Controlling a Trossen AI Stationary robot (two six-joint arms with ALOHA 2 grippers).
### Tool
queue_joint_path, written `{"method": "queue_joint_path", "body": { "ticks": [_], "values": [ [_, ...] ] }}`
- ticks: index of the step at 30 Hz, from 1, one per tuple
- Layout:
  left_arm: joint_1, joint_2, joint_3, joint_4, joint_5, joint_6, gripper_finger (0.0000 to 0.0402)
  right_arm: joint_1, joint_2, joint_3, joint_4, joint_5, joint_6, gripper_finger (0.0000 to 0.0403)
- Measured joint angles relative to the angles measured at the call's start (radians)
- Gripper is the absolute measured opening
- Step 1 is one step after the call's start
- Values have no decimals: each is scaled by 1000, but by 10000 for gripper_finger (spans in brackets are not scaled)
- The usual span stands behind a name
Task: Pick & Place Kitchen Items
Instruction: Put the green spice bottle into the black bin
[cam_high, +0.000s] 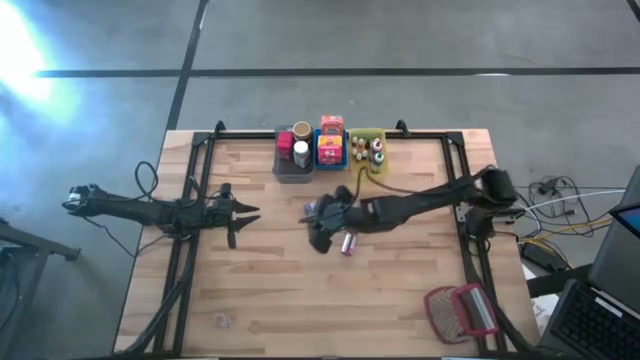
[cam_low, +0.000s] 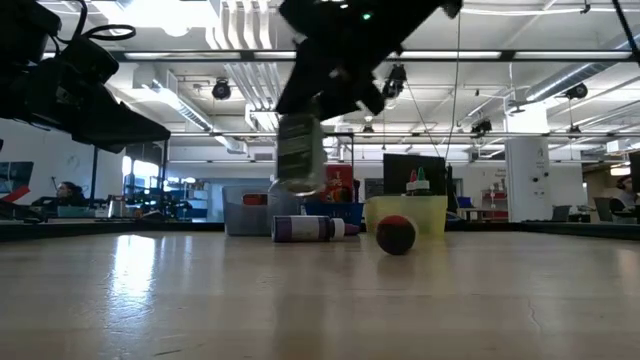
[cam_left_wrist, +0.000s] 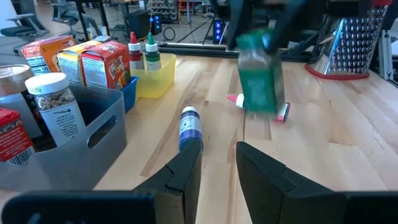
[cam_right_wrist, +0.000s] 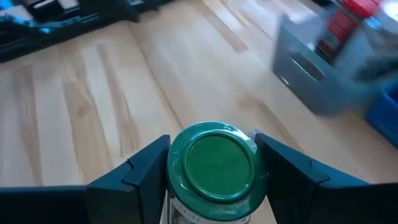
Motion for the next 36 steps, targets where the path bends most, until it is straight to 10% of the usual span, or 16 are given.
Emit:
{"method": "queue_joint_path", "body": {
  "ticks": [17,36],
  "values": [
    [0,0,0,0,0,0,108,66,350,228,239,103,-282,207],
    [0,0,0,0,0,0,108,66,344,233,259,102,-307,260]
  ]
}}
